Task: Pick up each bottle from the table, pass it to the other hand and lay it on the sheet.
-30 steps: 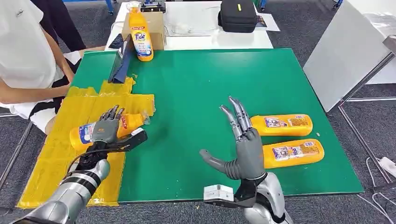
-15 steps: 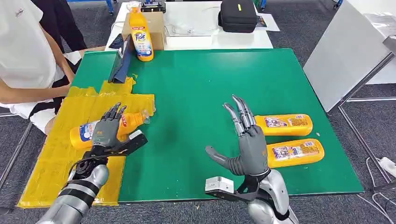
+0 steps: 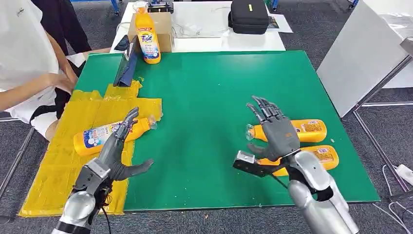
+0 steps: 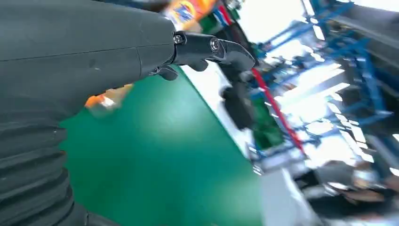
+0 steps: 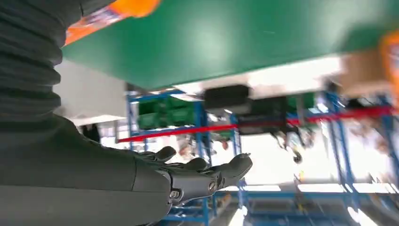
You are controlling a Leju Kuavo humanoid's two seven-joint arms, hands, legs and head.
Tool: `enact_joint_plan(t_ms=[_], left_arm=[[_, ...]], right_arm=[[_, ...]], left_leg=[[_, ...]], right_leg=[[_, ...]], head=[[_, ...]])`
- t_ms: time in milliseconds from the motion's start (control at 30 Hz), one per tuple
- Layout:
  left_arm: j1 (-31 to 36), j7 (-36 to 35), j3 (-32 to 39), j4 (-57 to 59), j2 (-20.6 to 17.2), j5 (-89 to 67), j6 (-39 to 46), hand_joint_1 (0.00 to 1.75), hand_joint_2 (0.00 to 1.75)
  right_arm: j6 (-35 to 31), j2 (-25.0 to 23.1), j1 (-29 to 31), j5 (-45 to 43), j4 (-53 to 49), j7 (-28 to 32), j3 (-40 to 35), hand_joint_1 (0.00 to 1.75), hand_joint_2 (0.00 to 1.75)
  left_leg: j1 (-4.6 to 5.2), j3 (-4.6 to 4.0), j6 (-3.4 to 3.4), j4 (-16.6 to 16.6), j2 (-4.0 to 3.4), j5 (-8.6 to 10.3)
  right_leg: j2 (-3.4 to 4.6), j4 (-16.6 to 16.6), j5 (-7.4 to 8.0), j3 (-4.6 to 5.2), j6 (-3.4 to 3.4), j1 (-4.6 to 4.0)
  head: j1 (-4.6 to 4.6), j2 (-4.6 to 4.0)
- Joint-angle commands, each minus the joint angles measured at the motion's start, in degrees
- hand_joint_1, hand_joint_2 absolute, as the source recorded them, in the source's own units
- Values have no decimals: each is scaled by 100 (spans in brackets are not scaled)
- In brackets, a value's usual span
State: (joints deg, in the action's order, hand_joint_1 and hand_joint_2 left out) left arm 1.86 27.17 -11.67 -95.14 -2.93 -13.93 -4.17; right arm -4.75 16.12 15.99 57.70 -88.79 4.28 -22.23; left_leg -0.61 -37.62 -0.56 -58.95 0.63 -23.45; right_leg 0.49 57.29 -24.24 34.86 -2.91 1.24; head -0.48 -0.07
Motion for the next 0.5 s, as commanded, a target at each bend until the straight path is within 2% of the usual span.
enact_joint_plan(t_ms=[33, 233, 433, 500], left_arm=[[-135, 87, -400, -178, 106, 213, -246, 0, 175], [98, 64, -547, 127, 136, 446, -346, 0, 175], [248, 79, -594, 316, 132, 690, -461, 0, 175], [267, 79, -600, 336, 139, 688, -463, 0, 175]], right_arm=[[48, 544, 1270, 88, 2382, 219, 24, 0, 175], [-547, 411, 1761, 526, 3398, 223, 30, 0, 175], [-509, 327, 2253, 641, 4831, 352, -12, 0, 175], [-560, 328, 2237, 636, 4868, 365, -15, 0, 175]], left_leg=[[-1, 23, -3, 4, -10, -5], [-3, 23, -2, 4, -11, -2], [-4, 26, -2, 4, -5, -1], [-5, 31, -1, 5, -8, -2]], right_leg=[[4, -8, 0, -23, 6, -4], [4, -7, 1, -23, 6, -7], [-2, -9, 0, -28, 6, -8], [0, -11, 1, -33, 8, -10]], head=[[-2, 0], [-2, 0], [-2, 0], [-2, 0]])
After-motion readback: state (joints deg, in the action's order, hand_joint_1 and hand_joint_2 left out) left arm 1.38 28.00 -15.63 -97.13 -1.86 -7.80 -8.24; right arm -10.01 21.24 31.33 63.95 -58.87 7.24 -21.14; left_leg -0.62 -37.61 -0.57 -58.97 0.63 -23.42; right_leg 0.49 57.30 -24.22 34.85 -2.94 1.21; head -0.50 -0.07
